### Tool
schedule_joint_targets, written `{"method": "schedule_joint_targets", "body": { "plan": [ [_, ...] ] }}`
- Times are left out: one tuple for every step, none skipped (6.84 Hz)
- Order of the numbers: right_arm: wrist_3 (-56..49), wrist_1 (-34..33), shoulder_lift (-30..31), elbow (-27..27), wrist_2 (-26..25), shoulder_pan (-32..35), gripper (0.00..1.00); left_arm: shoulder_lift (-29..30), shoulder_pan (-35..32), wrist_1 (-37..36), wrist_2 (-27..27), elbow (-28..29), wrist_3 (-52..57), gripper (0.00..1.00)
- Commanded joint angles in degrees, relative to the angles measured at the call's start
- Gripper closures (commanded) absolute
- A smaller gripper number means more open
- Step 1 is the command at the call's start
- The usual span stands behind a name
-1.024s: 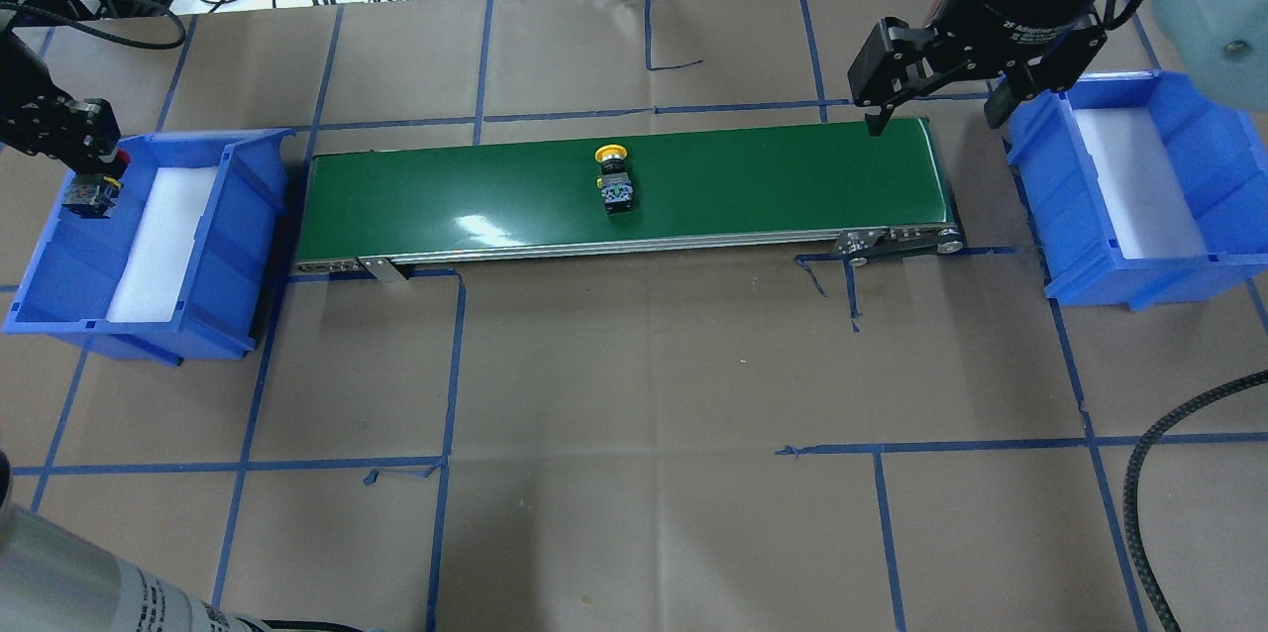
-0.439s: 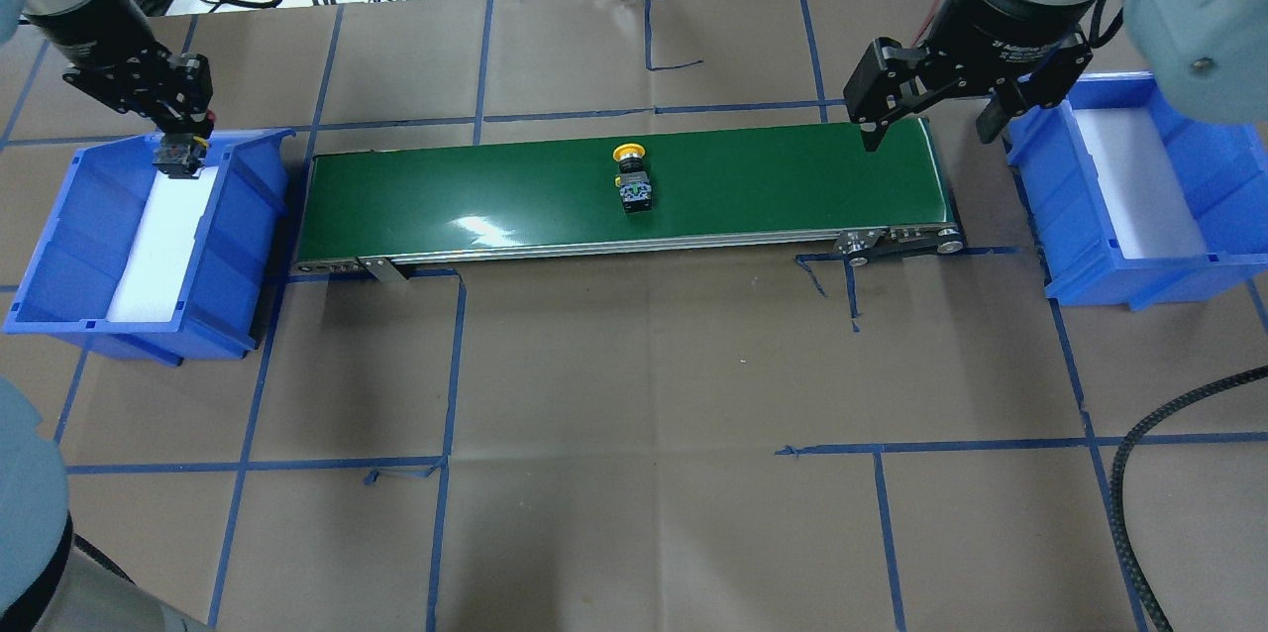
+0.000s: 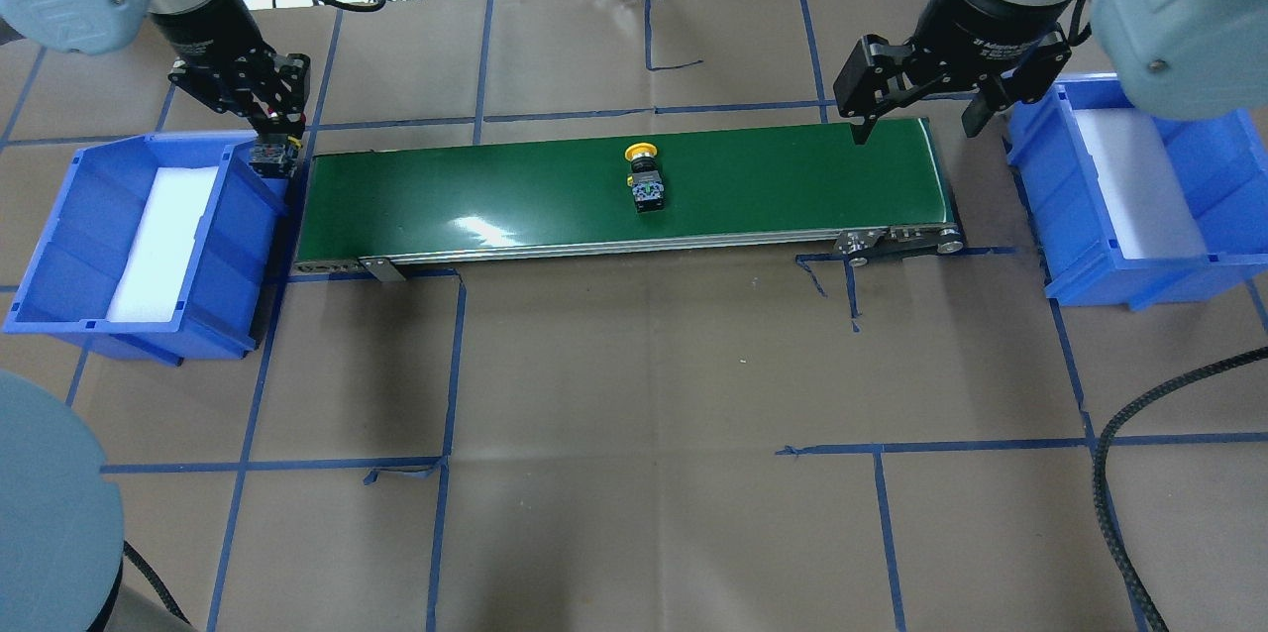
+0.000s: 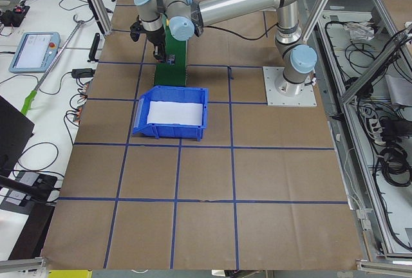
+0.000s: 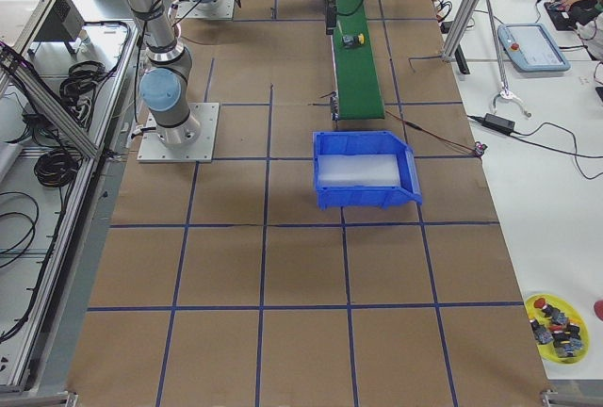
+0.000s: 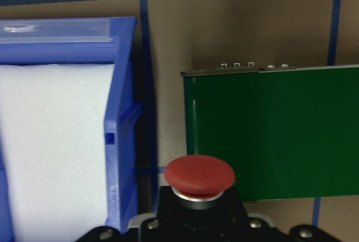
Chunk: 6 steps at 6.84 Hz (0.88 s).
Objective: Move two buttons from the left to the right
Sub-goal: 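Place the red button on the conveyor while the right gripper approaches the yellow button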
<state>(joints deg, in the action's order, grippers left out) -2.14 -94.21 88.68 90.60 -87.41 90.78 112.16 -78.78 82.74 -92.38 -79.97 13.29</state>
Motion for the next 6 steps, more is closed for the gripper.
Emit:
{"method": "schedule_joint_targets", "body": {
  "plan": [
    [-0.1, -0.4, -2.1, -0.1, 0.0, 0.0, 0.00, 0.4, -2.5, -0.5, -0.1, -1.8, -4.1, 1.00],
    [0.2, -4.4, -3.8, -0.1, 0.0, 0.1, 0.00, 0.5, -3.0, -2.0, -0.1, -3.7, -4.2, 1.00],
    [0.2, -7.9, -6.5, -0.1, -0.2, 0.1, 0.00, 0.5, -3.0, -5.1, -0.1, -6.0, -4.0, 1.00],
    [0.3, -10.4, -8.2, 0.0, 0.3, 0.1, 0.00, 0.7, -3.0, -9.9, -0.1, -9.3, -3.8, 1.00],
    [0.3, -14.3, -10.9, 0.5, 0.3, 0.1, 0.00, 1.2, -3.0, -15.7, 0.0, -11.8, -3.8, 1.00],
    [-0.1, -17.4, -11.9, 0.7, -0.3, 0.2, 0.00, 1.5, -3.0, -16.9, 0.0, -12.4, -3.9, 1.00]
  ]
}}
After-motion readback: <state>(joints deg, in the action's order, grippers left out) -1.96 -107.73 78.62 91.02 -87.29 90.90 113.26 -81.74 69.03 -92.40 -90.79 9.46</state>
